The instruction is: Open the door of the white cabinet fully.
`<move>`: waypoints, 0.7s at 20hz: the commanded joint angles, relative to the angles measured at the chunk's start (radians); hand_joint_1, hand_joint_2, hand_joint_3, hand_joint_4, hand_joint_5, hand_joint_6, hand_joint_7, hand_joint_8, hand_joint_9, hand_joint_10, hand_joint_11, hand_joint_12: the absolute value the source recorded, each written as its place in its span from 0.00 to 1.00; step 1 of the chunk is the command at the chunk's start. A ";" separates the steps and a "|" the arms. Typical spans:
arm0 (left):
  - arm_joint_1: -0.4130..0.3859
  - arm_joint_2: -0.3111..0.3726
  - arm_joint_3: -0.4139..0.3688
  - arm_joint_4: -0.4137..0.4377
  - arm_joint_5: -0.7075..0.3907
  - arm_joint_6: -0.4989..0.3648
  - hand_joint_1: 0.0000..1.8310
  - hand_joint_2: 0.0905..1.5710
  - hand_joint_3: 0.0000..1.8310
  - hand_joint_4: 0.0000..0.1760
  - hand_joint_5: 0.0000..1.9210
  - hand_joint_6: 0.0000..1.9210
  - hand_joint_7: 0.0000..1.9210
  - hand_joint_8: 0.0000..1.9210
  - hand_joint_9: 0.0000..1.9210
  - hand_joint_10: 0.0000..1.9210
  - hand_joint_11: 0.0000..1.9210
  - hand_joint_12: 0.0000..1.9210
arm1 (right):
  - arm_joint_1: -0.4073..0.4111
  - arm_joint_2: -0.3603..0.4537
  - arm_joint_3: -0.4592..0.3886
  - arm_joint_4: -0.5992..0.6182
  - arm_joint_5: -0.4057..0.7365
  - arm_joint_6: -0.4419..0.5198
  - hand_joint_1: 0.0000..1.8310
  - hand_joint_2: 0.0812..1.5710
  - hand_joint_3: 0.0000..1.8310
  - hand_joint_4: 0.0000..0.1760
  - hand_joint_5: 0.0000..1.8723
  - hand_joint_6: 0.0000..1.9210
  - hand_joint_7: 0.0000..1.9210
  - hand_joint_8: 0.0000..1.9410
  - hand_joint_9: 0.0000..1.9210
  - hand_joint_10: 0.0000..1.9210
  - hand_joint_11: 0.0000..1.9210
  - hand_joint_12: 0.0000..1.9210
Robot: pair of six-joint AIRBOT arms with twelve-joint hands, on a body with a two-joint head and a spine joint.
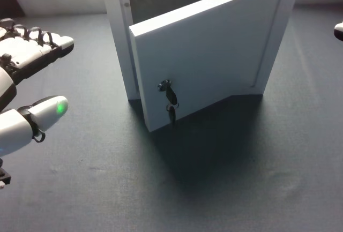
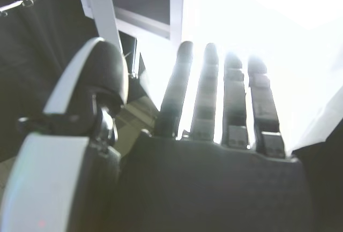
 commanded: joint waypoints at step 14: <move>-0.082 -0.059 0.021 0.115 -0.070 -0.061 0.00 0.94 0.00 0.00 0.10 0.00 0.13 0.00 0.12 0.00 0.00 0.25 | 0.004 -0.007 0.016 0.031 0.104 0.016 0.27 0.84 0.00 0.07 0.12 0.00 0.11 0.00 0.07 0.00 0.01 0.12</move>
